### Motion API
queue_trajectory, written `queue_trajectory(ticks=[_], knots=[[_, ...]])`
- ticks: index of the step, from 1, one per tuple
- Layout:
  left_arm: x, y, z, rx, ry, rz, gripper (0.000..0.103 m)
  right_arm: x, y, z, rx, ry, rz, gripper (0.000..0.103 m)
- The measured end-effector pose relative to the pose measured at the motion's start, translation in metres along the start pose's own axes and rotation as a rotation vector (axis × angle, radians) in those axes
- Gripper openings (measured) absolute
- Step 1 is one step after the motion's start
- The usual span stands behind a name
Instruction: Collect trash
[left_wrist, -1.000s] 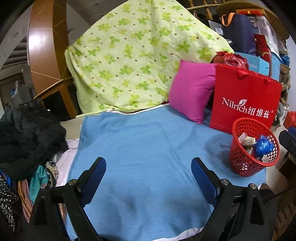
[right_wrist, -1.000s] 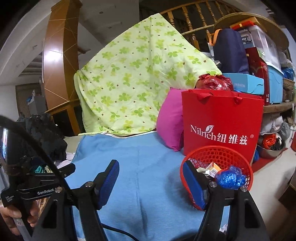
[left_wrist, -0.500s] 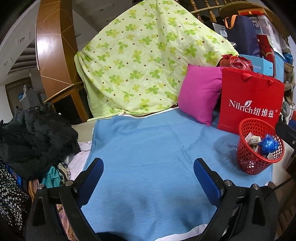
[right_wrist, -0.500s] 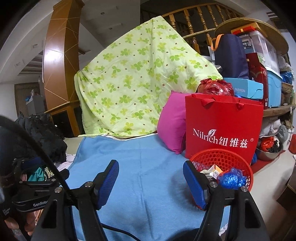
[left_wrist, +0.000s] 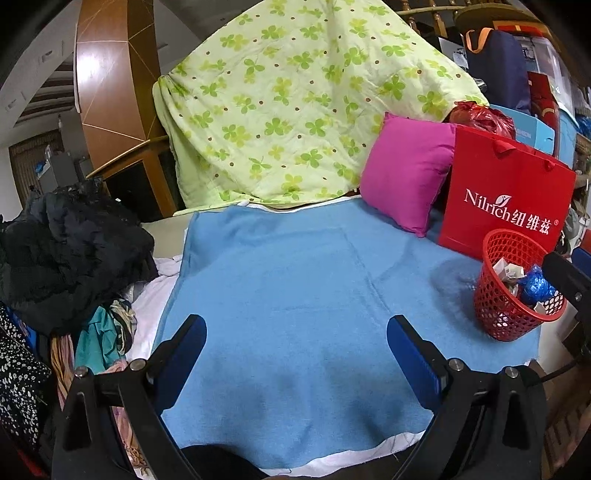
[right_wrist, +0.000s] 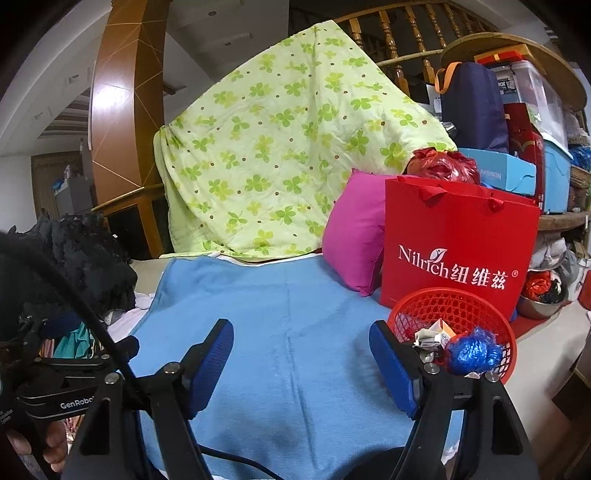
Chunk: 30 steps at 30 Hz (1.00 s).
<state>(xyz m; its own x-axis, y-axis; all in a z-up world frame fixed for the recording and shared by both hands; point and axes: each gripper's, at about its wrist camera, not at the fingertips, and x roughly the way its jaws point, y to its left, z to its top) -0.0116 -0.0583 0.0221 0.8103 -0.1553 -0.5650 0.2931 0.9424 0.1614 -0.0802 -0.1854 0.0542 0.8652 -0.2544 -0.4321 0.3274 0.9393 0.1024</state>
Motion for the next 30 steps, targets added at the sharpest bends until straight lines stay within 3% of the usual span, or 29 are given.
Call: queue_trajectory(ticks=[30], knots=[[0.006, 0.014, -0.007, -0.038, 0.035, -0.01, 0.098, 0.003, 0.019, -0.002, -0.035, -0.002, 0.01, 0.079]])
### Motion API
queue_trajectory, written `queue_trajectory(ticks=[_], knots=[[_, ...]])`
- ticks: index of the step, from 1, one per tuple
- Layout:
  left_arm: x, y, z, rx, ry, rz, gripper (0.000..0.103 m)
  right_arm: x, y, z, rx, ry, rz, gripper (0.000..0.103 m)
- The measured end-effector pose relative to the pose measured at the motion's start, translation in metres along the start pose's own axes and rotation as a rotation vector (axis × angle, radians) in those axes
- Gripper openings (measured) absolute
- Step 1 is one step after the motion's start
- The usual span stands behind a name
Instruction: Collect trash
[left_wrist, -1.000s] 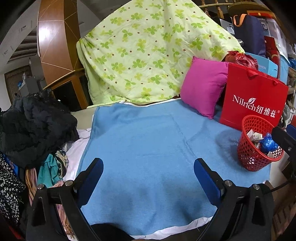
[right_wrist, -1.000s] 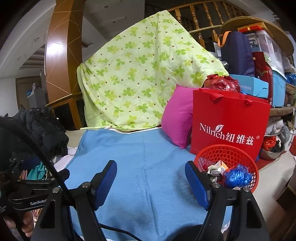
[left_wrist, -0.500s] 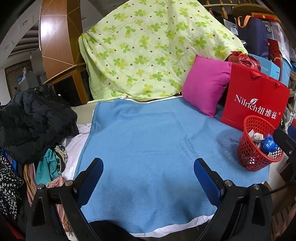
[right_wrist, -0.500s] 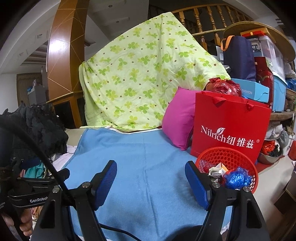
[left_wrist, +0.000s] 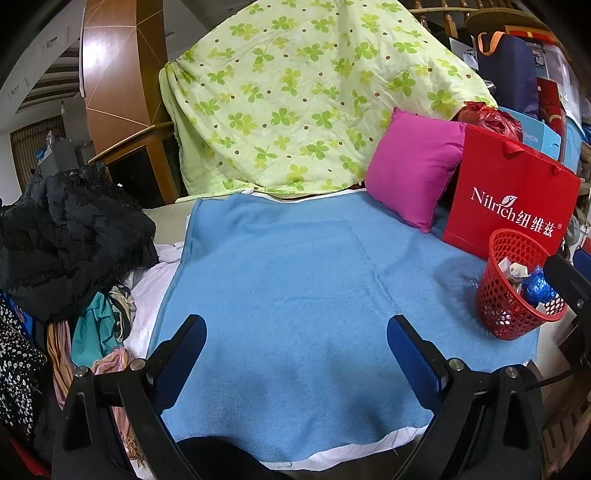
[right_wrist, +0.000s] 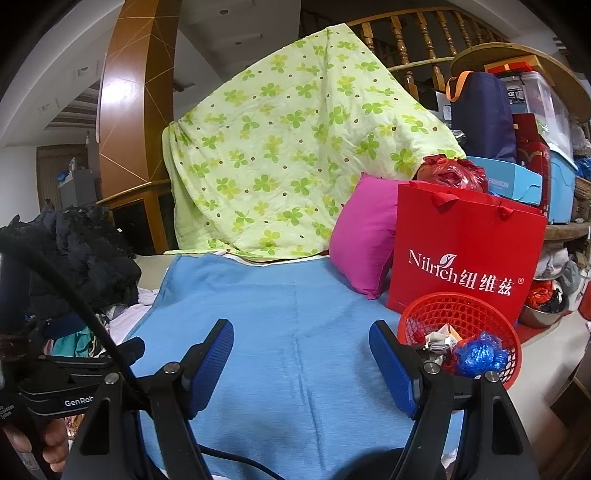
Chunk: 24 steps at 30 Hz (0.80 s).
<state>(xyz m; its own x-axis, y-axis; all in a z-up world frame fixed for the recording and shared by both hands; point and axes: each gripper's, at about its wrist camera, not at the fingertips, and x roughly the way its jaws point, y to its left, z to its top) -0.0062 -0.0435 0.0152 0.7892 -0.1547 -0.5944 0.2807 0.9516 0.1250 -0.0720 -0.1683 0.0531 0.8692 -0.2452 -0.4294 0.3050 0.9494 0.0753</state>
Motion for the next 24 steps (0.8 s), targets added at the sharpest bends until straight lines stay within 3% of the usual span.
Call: queue_trajectory(ticks=[24], knots=[[0.0051, 0.0045, -0.0054, -0.013, 0.019, 0.006, 0.098, 0.0092, 0.0011, -0.0031, 0.005, 0.021, -0.002, 0.079]])
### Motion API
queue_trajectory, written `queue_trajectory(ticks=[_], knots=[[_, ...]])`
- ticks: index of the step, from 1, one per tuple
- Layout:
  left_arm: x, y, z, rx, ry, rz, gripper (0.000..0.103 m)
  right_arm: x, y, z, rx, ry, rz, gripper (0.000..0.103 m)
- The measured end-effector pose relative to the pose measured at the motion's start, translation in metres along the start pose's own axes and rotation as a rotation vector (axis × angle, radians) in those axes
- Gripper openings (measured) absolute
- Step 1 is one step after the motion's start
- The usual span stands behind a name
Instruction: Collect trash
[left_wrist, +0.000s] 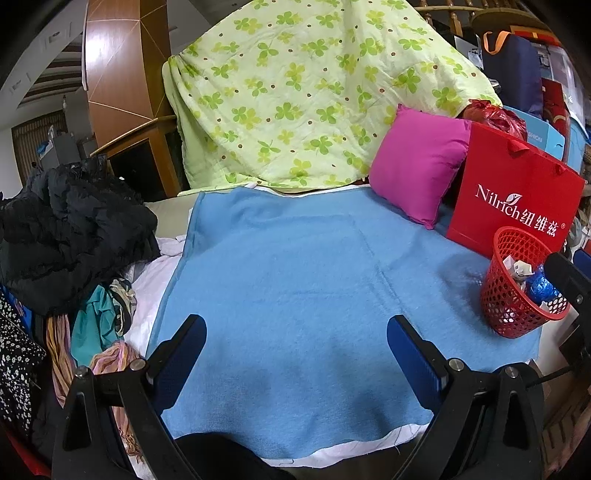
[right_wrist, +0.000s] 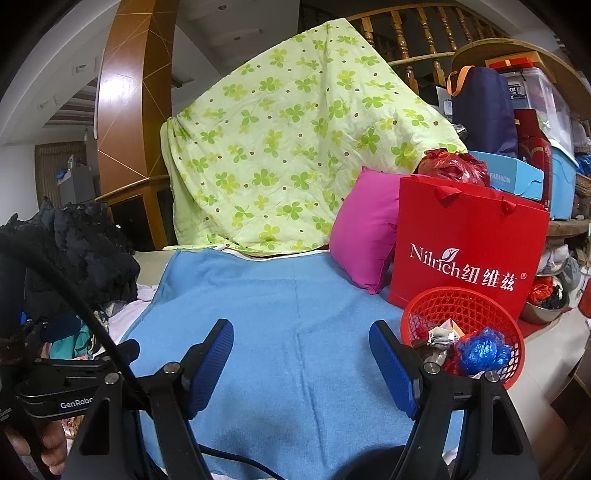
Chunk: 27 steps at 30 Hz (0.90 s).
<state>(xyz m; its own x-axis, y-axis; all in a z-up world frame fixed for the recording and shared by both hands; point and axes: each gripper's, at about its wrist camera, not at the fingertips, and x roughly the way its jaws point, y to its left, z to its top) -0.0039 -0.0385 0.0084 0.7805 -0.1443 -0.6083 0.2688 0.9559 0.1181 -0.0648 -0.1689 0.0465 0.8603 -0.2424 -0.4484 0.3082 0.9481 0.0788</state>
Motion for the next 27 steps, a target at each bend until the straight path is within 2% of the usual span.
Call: queue_trajectory(ticks=[19, 24, 27], knots=[[0.008, 0.007, -0.004, -0.005, 0.01, 0.006, 0.098, 0.016, 0.003, 0.007, -0.009, -0.004, -0.005, 0.079], [0.019, 0.011, -0.004, -0.021, 0.005, 0.004, 0.098, 0.036, 0.006, 0.003, -0.022, 0.01, 0.005, 0.082], [0.042, 0.017, -0.005, -0.048, 0.042, -0.001, 0.098, 0.065, 0.003, -0.002, -0.028, 0.036, 0.002, 0.086]])
